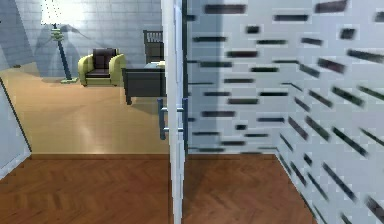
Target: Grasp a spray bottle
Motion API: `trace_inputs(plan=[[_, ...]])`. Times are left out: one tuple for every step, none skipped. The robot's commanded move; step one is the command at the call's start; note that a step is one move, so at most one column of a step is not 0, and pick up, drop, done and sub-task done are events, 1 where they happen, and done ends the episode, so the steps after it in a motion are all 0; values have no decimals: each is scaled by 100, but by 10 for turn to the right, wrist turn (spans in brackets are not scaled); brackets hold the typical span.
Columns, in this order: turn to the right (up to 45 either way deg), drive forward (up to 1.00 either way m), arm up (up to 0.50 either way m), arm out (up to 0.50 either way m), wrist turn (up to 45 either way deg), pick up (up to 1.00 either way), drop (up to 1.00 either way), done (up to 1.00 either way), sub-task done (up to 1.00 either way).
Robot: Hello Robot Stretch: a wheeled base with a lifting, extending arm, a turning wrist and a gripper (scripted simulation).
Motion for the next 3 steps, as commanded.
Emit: trace_inputs(plan=[[0,0,0,0,450,0,0,0,0],[0,0,0,0,30,0,0,0,0],[0,0,-30,0,0,0,0,0,0]])
